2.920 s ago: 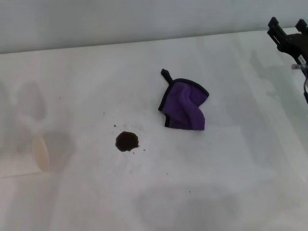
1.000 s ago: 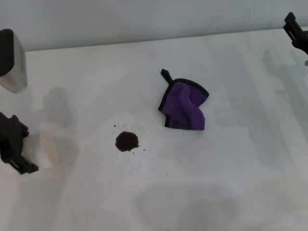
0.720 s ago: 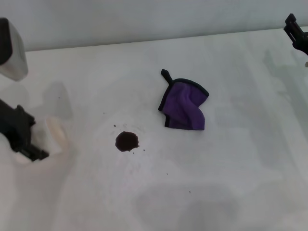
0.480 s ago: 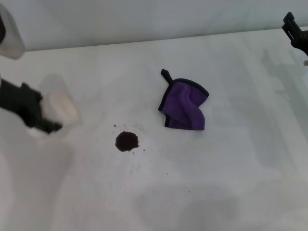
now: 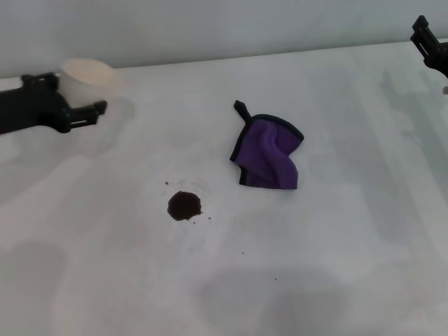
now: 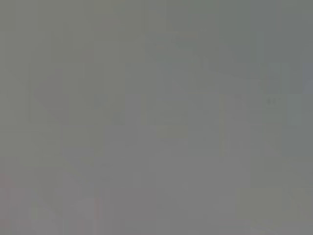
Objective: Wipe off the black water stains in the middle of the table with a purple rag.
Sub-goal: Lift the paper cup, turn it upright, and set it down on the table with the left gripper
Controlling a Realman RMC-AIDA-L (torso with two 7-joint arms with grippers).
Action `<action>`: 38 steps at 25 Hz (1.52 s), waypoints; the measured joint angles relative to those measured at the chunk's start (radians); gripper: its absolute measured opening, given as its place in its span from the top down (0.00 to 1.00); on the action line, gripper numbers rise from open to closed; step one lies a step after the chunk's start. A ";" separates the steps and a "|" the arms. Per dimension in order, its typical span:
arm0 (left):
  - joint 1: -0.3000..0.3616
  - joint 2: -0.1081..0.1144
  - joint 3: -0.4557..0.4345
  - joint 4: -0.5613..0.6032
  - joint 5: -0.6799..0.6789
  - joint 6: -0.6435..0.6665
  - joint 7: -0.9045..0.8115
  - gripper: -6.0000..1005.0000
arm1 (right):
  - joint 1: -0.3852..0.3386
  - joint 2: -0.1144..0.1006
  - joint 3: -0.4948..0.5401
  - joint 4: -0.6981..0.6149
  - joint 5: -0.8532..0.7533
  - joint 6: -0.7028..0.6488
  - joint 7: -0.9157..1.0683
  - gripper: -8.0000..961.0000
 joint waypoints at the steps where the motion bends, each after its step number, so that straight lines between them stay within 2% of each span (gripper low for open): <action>1: 0.044 0.001 0.000 0.033 -0.100 0.002 0.055 0.26 | -0.001 0.000 0.000 0.000 0.000 0.000 0.000 0.11; 2: 0.072 0.001 0.000 0.055 -0.169 0.005 0.097 0.26 | -0.002 -0.001 0.000 0.000 0.000 0.000 0.000 0.11; 3: 0.132 0.002 -0.001 0.112 -0.297 0.008 0.184 0.26 | -0.003 -0.001 0.000 0.000 0.000 0.000 -0.001 0.11; 6: 0.256 0.004 -0.001 0.274 -0.533 0.014 0.416 0.26 | -0.005 -0.002 0.000 0.000 0.000 -0.002 -0.003 0.11; 8: 0.317 0.002 -0.001 0.365 -0.637 0.013 0.531 0.26 | -0.005 -0.003 0.000 -0.006 0.000 -0.006 -0.003 0.11; 13: 0.435 -0.005 -0.004 0.619 -0.945 -0.028 0.778 0.26 | 0.003 -0.003 0.000 -0.009 -0.001 -0.007 -0.001 0.11; 16: 0.471 -0.009 -0.004 0.720 -1.088 -0.042 0.860 0.27 | 0.005 -0.003 0.000 -0.010 -0.001 -0.008 0.002 0.11; 24: 0.449 -0.009 -0.003 0.750 -1.111 -0.212 0.871 0.27 | 0.005 -0.003 0.000 -0.012 -0.001 -0.008 0.005 0.11; 34: 0.409 -0.009 -0.003 0.763 -1.091 -0.273 0.881 0.26 | -0.005 -0.003 0.000 -0.012 -0.001 -0.008 0.005 0.11; 38: 0.394 -0.009 -0.003 0.765 -1.033 -0.300 0.882 0.26 | -0.004 -0.003 0.000 -0.012 -0.001 -0.008 0.006 0.11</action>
